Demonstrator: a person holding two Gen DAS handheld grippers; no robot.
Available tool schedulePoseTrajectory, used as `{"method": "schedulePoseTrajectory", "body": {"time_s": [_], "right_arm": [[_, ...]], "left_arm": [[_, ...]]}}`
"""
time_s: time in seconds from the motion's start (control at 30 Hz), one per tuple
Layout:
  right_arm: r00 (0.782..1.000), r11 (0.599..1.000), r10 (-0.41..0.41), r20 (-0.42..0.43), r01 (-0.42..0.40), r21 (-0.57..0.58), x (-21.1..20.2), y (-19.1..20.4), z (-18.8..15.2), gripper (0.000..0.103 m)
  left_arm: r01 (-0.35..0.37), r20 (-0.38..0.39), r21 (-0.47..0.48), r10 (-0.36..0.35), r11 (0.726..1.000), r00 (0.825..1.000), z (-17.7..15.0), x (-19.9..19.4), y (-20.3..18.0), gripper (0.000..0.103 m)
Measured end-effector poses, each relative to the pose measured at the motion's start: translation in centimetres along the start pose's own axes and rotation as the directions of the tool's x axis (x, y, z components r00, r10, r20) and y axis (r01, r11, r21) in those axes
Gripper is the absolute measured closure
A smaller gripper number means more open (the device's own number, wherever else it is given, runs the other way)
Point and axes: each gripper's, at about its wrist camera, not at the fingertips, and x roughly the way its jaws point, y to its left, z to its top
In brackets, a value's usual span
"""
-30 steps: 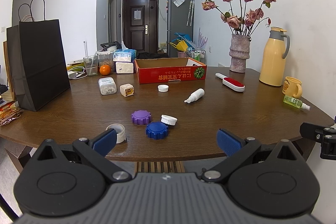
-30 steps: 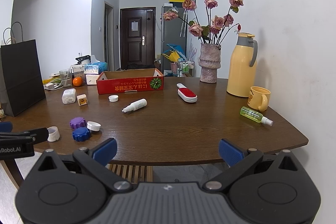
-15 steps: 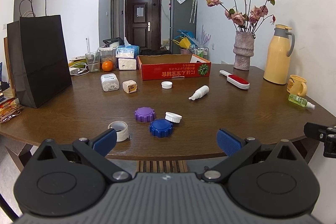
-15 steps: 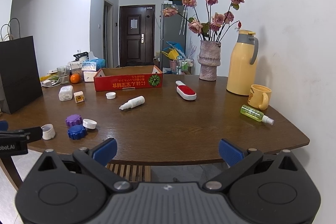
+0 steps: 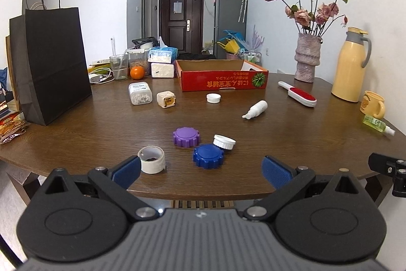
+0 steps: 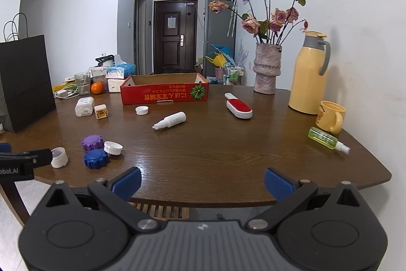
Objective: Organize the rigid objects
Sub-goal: 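Move the left tool to the white tape roll and close on it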
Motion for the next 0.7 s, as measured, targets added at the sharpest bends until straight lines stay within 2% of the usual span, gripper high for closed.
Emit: {"method": "schedulePoseTrajectory", "body": {"time_s": [0.3, 0.7], "right_arm": [[0.999, 0.999, 0.037, -0.033, -0.037, -0.001, 3.7, 1.1, 1.0, 0.000], [0.990, 0.993, 0.106, -0.089, -0.109, -0.037, 9.1, 3.7, 2.2, 0.000]], "left_arm": [[-0.022, -0.030, 0.000, 0.022, 1.000, 0.999, 0.8, 3.0, 1.2, 0.000], [-0.050, -0.108, -0.027, 0.047, 0.998, 0.993, 1.1, 7.6, 3.5, 0.000]]}}
